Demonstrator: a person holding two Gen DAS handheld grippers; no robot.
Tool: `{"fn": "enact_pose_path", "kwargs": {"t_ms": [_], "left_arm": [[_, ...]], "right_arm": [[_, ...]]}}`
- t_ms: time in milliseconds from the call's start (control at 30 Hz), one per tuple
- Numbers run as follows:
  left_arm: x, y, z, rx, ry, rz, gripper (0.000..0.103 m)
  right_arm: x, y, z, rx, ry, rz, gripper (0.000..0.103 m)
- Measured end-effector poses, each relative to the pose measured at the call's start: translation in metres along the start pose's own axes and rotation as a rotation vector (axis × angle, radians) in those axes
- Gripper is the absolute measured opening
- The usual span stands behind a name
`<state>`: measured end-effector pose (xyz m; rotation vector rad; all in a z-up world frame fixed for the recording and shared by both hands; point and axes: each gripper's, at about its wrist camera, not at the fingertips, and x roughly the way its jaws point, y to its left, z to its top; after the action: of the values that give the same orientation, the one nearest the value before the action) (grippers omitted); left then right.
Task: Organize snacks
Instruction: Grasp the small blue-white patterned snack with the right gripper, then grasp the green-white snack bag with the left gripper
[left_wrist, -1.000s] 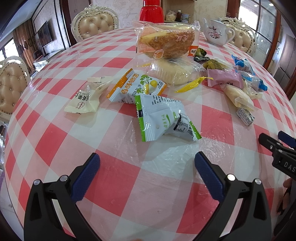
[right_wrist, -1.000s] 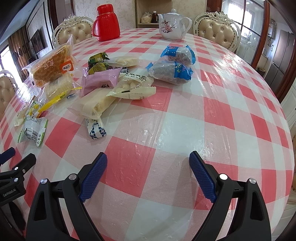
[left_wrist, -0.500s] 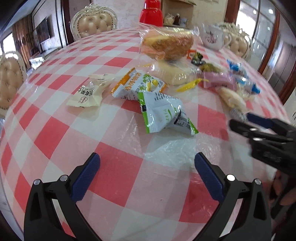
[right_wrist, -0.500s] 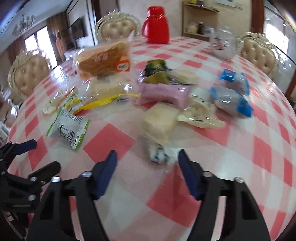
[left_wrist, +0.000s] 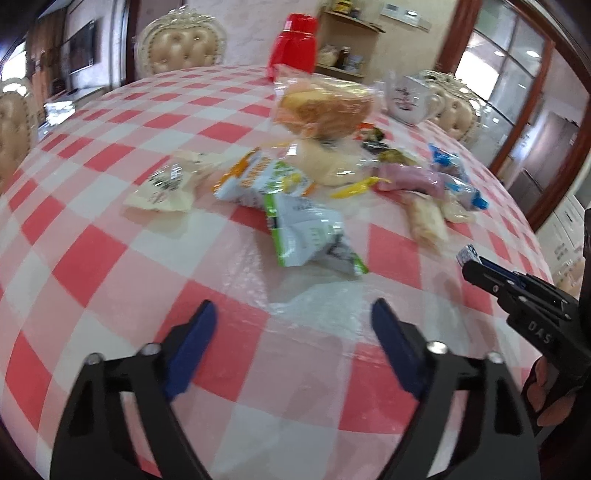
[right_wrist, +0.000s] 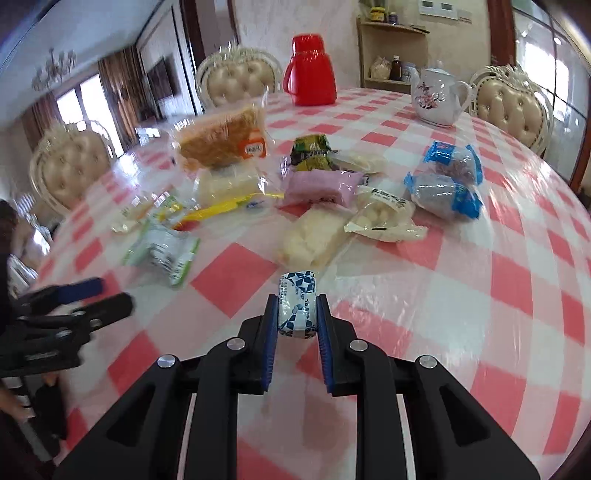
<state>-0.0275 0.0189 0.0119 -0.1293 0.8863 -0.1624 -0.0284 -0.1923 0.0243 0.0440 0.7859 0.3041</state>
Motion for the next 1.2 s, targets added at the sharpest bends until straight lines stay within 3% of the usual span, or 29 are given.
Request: {"fn": "enact_pose_path", "kwargs": {"t_ms": [67,167,233,300,367,400,433,467,633,733,867,1200], "left_arm": [[0.002,-0.009,0.002,0.034,-0.001,0.017,0.071],[0.01,-0.027,0.012,0.063,-0.001,0.056,0.07],[0.023,-0.038,0.024,0.082,0.004,0.135,0.07],[0.036,-0.041,0.034,0.076,0.015,0.162,0.07],[0.05,-0.045,0.041,0.087,0.033,0.199,0.056],[0.052,-0.046,0.042,0.092,0.032,0.193,0.054],[0.05,-0.048,0.041,0.094,0.031,0.164,0.038],[0.045,-0.048,0.039,0.084,0.021,0.144,0.036],[0.017,-0.037,0.018,-0.004,-0.05,0.048,0.036],[0.004,-0.024,0.008,-0.077,-0.088,-0.073,0.036],[-0.004,-0.017,0.003,-0.113,-0.119,-0.085,0.036],[-0.038,-0.02,-0.029,-0.066,-0.13,-0.052,0.036]], "right_arm": [[-0.009,-0.006,-0.002,0.036,-0.035,0.011,0.021],[-0.011,-0.019,-0.003,0.103,-0.045,0.029,0.021],[-0.011,-0.024,-0.003,0.125,-0.044,0.046,0.021],[-0.012,-0.026,-0.003,0.137,-0.051,0.058,0.021],[-0.013,-0.027,-0.003,0.145,-0.057,0.067,0.021],[-0.014,-0.029,-0.003,0.154,-0.06,0.073,0.021],[-0.014,-0.03,-0.004,0.161,-0.062,0.077,0.021],[-0.015,-0.033,-0.004,0.175,-0.065,0.085,0.021],[-0.018,-0.04,-0.006,0.207,-0.08,0.109,0.021],[-0.018,-0.043,-0.006,0.224,-0.085,0.121,0.021],[-0.019,-0.046,-0.007,0.236,-0.089,0.134,0.021],[-0.037,-0.024,-0.027,0.268,-0.088,0.171,0.021]]}}
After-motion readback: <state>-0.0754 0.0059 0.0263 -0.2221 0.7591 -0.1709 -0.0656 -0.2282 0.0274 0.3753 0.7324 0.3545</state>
